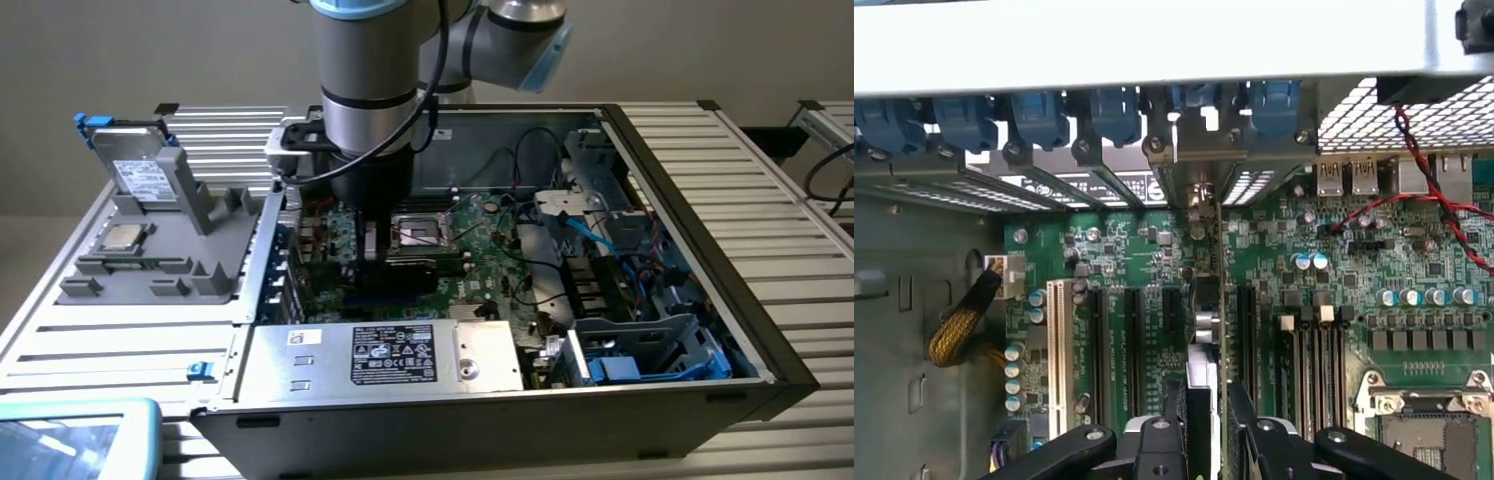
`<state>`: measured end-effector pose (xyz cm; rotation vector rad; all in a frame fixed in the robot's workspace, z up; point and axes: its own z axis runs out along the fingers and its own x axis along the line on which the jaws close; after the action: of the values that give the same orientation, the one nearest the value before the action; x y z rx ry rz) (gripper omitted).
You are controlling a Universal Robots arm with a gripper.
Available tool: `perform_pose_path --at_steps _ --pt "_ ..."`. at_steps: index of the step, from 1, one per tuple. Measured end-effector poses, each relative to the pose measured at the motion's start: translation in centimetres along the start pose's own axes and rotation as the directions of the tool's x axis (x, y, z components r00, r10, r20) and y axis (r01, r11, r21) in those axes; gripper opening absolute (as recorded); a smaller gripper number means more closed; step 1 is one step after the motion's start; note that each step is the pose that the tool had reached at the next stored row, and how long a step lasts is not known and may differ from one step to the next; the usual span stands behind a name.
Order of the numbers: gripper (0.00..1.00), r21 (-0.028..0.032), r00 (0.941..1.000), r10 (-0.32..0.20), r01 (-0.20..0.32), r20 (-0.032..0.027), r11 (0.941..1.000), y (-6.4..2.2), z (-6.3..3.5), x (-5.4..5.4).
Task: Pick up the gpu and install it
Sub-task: 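Insert the gpu into the slot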
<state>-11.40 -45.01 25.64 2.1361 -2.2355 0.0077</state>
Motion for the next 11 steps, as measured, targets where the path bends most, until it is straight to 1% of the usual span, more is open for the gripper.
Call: perform_pose_path --at_steps 1,11 --pt "0.27 -0.0005 1.0000 0.000 0.000 -0.0008 1.0000 0.01 -0.03 0.02" --pt "0.27 -0.0009 1.0000 0.000 0.000 -0.0010 1.0000 0.03 -0.34 0.06"
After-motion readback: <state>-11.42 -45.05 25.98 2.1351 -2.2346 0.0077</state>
